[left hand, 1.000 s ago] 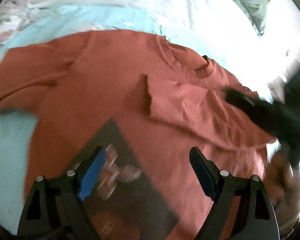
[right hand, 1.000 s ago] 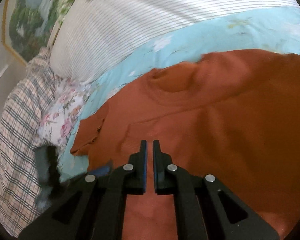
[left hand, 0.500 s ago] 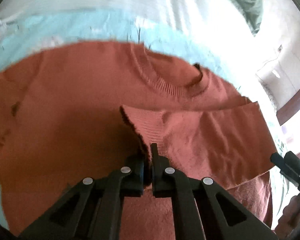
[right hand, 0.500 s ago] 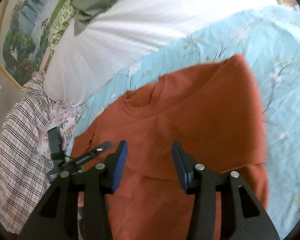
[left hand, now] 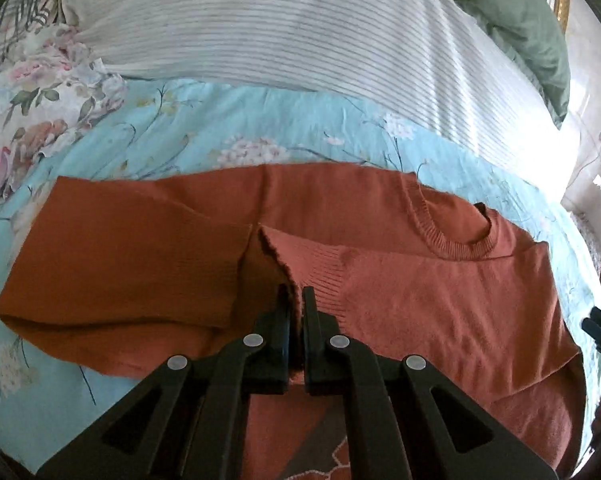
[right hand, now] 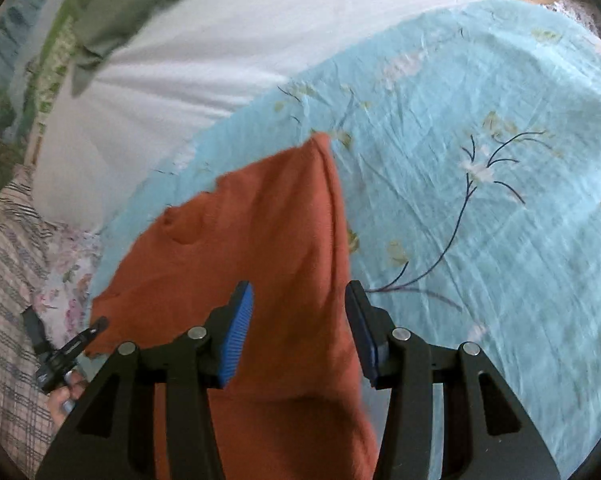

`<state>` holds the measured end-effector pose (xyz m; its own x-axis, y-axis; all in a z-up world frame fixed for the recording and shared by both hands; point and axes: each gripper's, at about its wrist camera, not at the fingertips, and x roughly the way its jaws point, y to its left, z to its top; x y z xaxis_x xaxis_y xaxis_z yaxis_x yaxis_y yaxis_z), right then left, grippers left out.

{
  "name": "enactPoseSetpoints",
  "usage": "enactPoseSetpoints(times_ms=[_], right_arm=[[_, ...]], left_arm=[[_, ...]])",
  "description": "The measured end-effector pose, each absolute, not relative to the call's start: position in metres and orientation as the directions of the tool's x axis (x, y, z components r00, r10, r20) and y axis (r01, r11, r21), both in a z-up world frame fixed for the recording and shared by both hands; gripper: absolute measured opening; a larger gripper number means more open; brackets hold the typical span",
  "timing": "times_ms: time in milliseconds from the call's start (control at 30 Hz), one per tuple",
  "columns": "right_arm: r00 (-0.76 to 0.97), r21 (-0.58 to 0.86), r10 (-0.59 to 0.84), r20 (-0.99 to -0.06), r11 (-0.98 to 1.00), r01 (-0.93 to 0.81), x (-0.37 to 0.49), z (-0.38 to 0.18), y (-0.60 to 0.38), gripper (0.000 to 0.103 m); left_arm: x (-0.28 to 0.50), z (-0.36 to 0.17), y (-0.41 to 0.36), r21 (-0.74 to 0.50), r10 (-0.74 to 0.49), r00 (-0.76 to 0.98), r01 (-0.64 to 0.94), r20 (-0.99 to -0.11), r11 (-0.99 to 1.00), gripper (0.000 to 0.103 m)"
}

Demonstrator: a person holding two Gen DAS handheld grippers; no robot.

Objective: Fold small clothes

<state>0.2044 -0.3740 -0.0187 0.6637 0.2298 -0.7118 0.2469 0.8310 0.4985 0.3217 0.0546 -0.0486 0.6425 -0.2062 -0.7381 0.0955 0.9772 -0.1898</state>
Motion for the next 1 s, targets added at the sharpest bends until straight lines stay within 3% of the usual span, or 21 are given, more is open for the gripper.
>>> enactPoseSetpoints(times_ms=[167, 200, 233, 400, 533, 667, 767, 833, 900, 1000], right_arm=[[0.592, 0.48, 0.262, -0.762, 0.843, 0.244, 0.233, -0.044, -0.377, 0.048], [0.586, 0.481, 0.273, -0.763, 0.845, 0.233, 0.236, -0.046, -0.376, 0.042], [0.586, 0.485, 0.282, -0.76, 0.846, 0.222, 0.238, -0.047, -0.375, 0.01], [0.638, 0.494, 0.252, -0.728, 0.838, 0.233, 0.221, -0.033, -0.398, 0.01], [0.592, 0.458, 0.231, -0.772, 0.848, 0.267, 0.227, -0.047, -0.396, 0.012], [0.642, 0.374, 0.1, -0.76, 0.876, 0.305, 0.21, -0.017, -0.386, 0.018], [0.672, 0.392, 0.173, -0.72, 0.9, 0.188, 0.204, -0.003, -0.358, 0.02], [0.619, 0.417, 0.252, -0.744, 0.899, 0.136, 0.208, -0.017, -0.342, 0.02], [0.555, 0.379, 0.224, -0.801, 0.908, 0.18, 0.211, -0.038, -0.34, 0.02], [0.566, 0.442, 0.252, -0.785, 0.868, 0.227, 0.203, -0.043, -0.353, 0.02]], left_arm=[[0.317, -0.052, 0.051, -0.173, -0.204, 0.629, 0.111, -0.75, 0.979, 0.003], [0.317, -0.051, 0.051, -0.174, -0.204, 0.629, 0.111, -0.75, 0.979, 0.003], [0.315, -0.05, 0.053, -0.176, -0.206, 0.628, 0.11, -0.751, 0.978, 0.003], [0.312, -0.041, 0.043, -0.203, -0.248, 0.623, 0.144, -0.742, 0.968, 0.003], [0.313, -0.044, 0.023, -0.185, -0.258, 0.612, 0.181, -0.748, 0.966, 0.003], [0.318, -0.058, 0.024, -0.189, -0.247, 0.585, 0.16, -0.772, 0.969, 0.003], [0.319, -0.062, 0.03, -0.197, -0.249, 0.578, 0.153, -0.777, 0.969, 0.003], [0.319, -0.065, 0.032, -0.198, -0.244, 0.571, 0.142, -0.783, 0.97, 0.003], [0.317, -0.066, 0.032, -0.194, -0.236, 0.571, 0.136, -0.786, 0.972, 0.004], [0.31, -0.065, 0.04, -0.19, -0.224, 0.573, 0.12, -0.788, 0.974, 0.005]])
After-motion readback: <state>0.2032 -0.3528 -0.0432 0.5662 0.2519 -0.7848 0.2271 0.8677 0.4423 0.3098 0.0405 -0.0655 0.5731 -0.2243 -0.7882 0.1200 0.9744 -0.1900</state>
